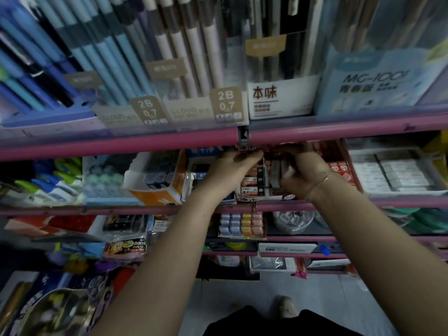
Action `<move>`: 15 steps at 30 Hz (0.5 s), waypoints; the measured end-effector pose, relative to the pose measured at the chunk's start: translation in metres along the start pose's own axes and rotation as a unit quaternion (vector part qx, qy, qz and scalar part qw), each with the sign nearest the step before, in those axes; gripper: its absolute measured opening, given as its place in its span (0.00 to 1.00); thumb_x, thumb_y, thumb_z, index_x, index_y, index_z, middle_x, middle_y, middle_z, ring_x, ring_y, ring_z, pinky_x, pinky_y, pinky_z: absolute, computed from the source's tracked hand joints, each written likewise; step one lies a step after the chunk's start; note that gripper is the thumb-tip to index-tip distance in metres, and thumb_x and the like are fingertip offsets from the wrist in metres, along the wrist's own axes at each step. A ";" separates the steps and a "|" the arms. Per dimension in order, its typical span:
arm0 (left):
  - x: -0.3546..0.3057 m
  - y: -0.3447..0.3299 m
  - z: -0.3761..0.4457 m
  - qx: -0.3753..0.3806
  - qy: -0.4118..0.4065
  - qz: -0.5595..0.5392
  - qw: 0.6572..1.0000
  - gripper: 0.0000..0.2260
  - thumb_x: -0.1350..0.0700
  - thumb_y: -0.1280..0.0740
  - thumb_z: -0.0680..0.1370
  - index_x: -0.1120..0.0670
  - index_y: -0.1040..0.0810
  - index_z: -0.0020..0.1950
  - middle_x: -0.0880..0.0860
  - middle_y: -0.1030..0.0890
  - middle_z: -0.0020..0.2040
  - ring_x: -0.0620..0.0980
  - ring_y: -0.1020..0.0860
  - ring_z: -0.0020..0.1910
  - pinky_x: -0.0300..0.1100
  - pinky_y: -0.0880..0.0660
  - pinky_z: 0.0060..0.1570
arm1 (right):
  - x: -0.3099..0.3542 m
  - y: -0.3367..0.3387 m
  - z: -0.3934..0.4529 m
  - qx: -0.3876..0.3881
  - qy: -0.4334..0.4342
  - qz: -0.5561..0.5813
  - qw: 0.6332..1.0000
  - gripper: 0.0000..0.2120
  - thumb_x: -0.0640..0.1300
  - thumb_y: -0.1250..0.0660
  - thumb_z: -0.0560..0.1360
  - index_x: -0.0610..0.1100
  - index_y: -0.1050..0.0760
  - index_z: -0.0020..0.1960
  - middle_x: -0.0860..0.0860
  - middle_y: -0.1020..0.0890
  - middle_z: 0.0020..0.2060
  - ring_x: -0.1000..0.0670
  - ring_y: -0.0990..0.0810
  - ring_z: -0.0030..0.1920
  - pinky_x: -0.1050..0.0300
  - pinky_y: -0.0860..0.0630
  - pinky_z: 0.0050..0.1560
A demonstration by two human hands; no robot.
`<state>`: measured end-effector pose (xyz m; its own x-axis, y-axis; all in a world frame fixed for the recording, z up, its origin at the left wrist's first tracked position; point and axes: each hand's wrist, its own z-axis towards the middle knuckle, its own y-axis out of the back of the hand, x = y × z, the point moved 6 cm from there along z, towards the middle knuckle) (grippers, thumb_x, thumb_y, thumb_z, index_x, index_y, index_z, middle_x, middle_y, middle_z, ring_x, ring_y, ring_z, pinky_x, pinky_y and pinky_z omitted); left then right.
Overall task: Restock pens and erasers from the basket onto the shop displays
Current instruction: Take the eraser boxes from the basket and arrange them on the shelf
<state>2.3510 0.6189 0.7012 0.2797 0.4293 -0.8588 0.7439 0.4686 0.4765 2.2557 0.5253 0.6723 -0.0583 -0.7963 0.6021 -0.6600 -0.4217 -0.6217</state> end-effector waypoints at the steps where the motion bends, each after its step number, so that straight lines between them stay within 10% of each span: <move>1: -0.004 -0.006 -0.003 0.021 0.008 0.000 1.000 0.12 0.40 0.35 0.75 0.47 0.22 0.41 0.41 0.23 0.25 0.35 0.28 0.21 0.30 0.35 0.22 | -0.002 -0.005 -0.003 0.026 -0.007 0.050 0.998 0.09 0.40 0.43 0.78 0.42 0.24 0.46 0.43 0.20 0.44 0.46 0.20 0.43 0.54 0.21 0.46; 8: 0.002 -0.018 -0.014 0.016 0.061 -0.028 0.998 0.05 0.51 0.32 0.76 0.50 0.21 0.42 0.42 0.24 0.22 0.39 0.26 0.25 0.33 0.35 0.25 | -0.006 -0.001 -0.014 0.002 0.034 0.108 0.994 0.13 0.31 0.46 0.76 0.41 0.27 0.40 0.47 0.18 0.30 0.50 0.18 0.33 0.58 0.20 0.37; 15: 0.005 -0.003 -0.019 -0.024 0.057 -0.150 0.987 0.03 0.55 0.32 0.77 0.49 0.19 0.44 0.43 0.20 0.30 0.40 0.24 0.27 0.32 0.38 0.20 | 0.021 0.025 -0.024 -0.078 0.124 -0.340 0.929 0.06 0.40 0.34 0.75 0.38 0.21 0.45 0.45 0.18 0.33 0.53 0.31 0.20 0.65 0.35 0.20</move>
<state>2.3388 0.6341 0.6993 -0.0209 0.3476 -0.9374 0.7526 0.6227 0.2141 2.2204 0.5081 0.6816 0.2531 -0.2364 0.9381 -0.7073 -0.7068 0.0127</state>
